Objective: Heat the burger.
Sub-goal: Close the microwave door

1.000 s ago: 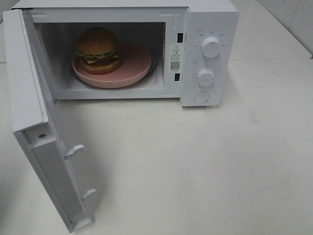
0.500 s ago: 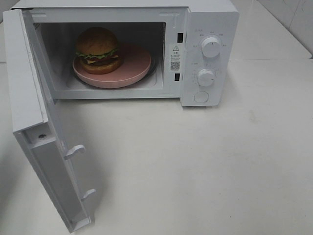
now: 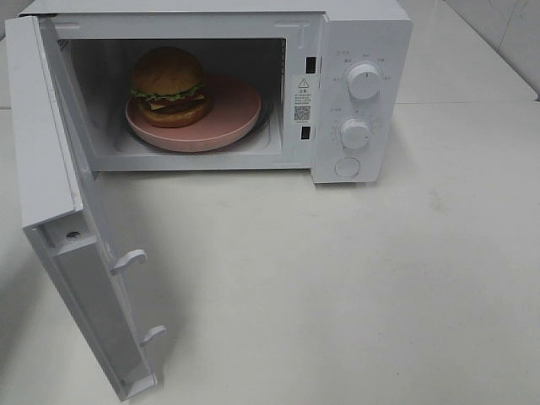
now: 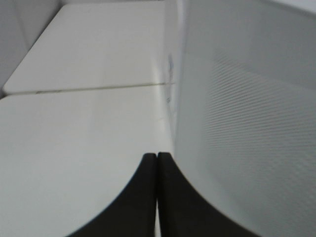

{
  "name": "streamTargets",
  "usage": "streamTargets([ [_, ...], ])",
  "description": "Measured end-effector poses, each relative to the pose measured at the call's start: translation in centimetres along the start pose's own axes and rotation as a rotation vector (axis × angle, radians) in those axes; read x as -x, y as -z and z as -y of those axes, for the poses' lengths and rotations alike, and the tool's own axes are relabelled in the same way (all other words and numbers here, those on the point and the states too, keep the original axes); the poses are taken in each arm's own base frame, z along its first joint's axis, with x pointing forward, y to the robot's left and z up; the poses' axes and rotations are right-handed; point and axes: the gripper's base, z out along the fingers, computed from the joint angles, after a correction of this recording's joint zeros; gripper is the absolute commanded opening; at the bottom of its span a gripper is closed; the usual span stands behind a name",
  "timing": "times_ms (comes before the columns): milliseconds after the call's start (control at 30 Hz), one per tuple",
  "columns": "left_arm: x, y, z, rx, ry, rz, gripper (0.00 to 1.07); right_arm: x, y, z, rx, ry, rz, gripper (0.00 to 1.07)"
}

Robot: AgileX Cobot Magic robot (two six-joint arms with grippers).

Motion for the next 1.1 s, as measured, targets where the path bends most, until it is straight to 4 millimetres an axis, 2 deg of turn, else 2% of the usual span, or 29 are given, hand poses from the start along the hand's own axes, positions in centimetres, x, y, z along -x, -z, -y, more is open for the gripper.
streamTargets([
  [133, -0.5, -0.8, 1.0, -0.119, -0.075, 0.033, 0.00, 0.0, 0.0, 0.0, 0.000, 0.000, 0.000, 0.76],
  [200, -1.5, -1.7, 1.8, -0.209, -0.106, 0.038, 0.00, 0.0, 0.0, 0.0, 0.000, 0.000, 0.000, 0.76],
  [467, -1.9, -2.5, 2.6, -0.267, -0.074, 0.066, 0.00, 0.0, 0.0, 0.0, 0.000, 0.000, 0.000, 0.76],
  [533, -1.7, -3.0, 3.7, -0.310, -0.079, 0.074, 0.00, 0.0, 0.0, 0.0, 0.000, 0.000, 0.000, 0.76],
  [633, -1.5, -3.3, 4.3, -0.321, -0.071, 0.074, 0.00, 0.0, 0.0, 0.0, 0.000, 0.000, 0.000, 0.76],
  [700, -1.2, -3.9, 5.7, -0.362, -0.062, 0.087, 0.00, 0.0, 0.0, 0.0, 0.001, 0.000, 0.000, 0.76],
  [1100, 0.7, -5.3, 7.4, -0.366, -0.015, 0.155, 0.00, 0.0, 0.0, 0.0, 0.001, 0.000, 0.000, 0.76],
])
